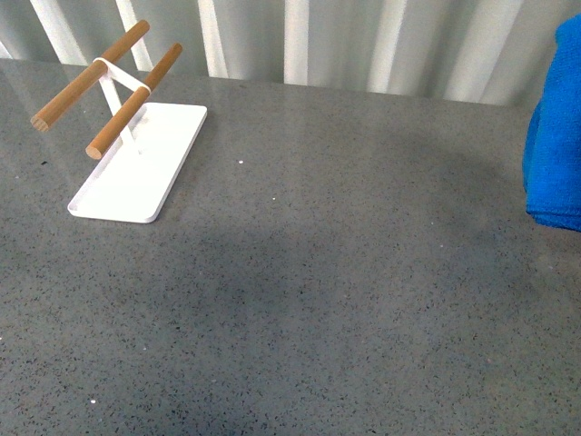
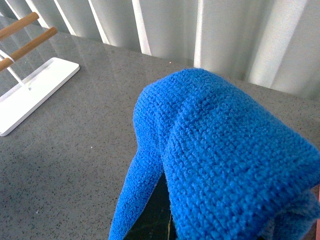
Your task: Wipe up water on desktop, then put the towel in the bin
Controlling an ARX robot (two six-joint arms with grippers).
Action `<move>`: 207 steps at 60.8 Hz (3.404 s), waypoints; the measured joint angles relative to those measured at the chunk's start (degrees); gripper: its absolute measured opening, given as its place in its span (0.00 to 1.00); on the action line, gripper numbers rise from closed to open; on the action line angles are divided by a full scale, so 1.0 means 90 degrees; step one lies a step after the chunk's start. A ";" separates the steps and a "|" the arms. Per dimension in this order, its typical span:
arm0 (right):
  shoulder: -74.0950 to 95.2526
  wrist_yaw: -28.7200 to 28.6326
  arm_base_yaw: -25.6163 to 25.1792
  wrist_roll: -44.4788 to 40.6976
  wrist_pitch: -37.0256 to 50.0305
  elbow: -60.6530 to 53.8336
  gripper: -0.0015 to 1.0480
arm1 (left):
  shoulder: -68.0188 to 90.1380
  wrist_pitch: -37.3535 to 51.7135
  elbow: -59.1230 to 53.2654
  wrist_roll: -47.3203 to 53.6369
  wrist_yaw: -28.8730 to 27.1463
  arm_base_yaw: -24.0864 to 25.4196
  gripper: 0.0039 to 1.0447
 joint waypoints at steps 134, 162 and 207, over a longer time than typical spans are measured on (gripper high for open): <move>0.2936 0.1345 0.0891 -0.1013 -0.1649 0.1586 0.04 | -0.3985 -0.3827 -0.0036 0.0000 -0.0095 -0.0228 0.94; 0.3521 0.1384 0.0500 -0.0862 -0.1637 0.1627 0.04 | -0.3985 -0.3827 -0.0036 0.0000 -0.0095 -0.0228 0.94; 0.5010 0.1858 0.0818 -0.1377 -0.2569 0.4503 0.04 | -0.3985 -0.3827 -0.0036 0.0000 -0.0095 -0.0228 0.94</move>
